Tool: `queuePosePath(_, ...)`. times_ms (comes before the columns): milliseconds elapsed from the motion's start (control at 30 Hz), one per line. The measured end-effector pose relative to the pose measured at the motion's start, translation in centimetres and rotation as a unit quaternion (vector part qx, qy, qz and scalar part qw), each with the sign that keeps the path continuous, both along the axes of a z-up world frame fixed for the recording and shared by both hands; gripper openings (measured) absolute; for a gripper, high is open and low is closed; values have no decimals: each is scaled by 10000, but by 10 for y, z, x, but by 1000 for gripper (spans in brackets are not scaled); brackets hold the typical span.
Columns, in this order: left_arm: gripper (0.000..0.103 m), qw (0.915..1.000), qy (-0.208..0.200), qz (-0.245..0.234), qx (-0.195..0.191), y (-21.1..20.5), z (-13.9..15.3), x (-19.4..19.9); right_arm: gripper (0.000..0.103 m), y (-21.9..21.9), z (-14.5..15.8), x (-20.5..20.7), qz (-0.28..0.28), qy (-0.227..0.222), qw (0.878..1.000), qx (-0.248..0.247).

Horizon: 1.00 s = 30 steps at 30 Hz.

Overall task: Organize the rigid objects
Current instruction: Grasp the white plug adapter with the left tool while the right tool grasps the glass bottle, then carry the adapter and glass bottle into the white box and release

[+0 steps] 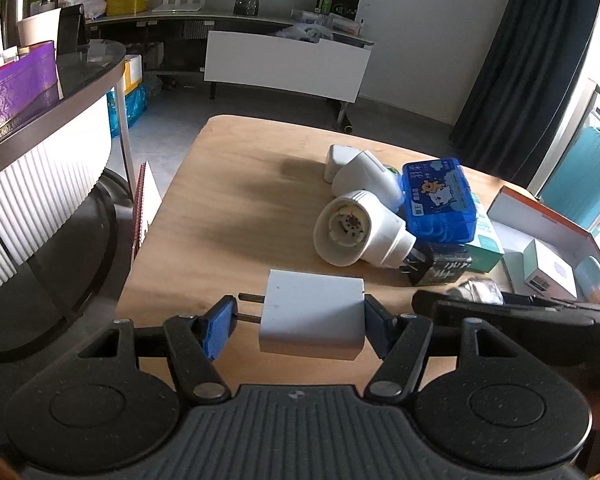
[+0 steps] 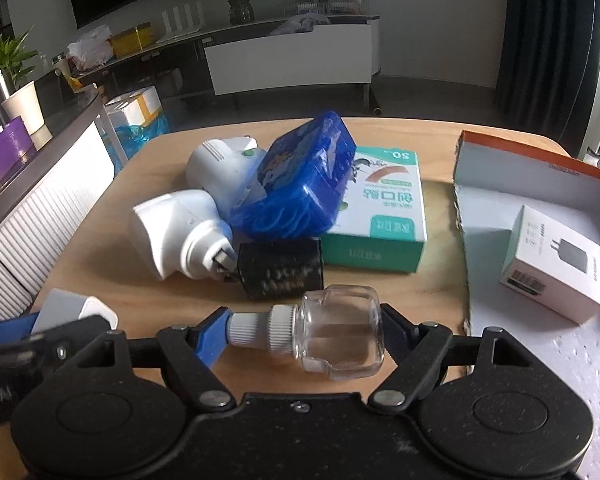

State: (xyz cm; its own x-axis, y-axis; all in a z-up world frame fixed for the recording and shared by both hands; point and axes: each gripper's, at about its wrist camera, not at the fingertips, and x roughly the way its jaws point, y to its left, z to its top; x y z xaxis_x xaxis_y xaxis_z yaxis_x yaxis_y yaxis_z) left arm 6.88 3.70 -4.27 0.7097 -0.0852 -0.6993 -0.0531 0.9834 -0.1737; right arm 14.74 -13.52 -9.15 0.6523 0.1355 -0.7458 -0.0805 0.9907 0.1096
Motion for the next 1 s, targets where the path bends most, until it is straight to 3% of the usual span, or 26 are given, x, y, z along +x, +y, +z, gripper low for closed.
queuePosePath(467,67,9995,-208,-229,-16,-27,22,-13,93,-32,52,-53,59,-580,9982,115)
queuePosePath(1000,67,9981,-318,-535,32,-65,42,-31,93,-79,84,-95,-334,-745,9963,253)
